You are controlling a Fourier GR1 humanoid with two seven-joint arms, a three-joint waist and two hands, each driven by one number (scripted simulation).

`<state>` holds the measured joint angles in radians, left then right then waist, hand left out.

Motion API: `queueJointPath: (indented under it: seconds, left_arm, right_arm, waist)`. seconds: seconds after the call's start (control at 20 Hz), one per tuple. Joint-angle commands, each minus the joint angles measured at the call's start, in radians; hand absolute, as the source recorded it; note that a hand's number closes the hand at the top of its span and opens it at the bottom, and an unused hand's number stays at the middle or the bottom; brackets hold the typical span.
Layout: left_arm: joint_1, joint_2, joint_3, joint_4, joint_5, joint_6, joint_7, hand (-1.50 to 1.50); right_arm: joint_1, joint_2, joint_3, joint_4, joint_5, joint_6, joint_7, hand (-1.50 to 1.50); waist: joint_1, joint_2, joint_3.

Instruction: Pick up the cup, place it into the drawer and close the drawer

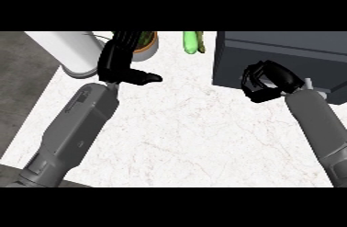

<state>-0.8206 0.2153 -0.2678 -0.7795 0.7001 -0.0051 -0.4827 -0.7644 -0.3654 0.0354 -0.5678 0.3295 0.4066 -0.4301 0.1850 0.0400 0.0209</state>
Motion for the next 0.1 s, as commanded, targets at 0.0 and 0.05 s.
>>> queueJointPath:
  seconds: [0.0, 0.05]
  left_arm:
    - [0.015, -0.009, -0.005, -0.009, 0.0, -0.002, -0.004, -1.5]
    - [0.023, 0.006, -0.006, -0.009, -0.001, -0.02, -0.001, -1.5]
  right_arm:
    - [-0.182, -0.119, -0.084, 0.022, 0.005, -0.111, 0.081, 1.5]
    - [-0.177, -0.122, -0.086, 0.019, 0.0, -0.1, 0.076, 1.5]
  waist:
    - [0.032, 0.01, -0.018]
    - [0.035, 0.013, -0.018]
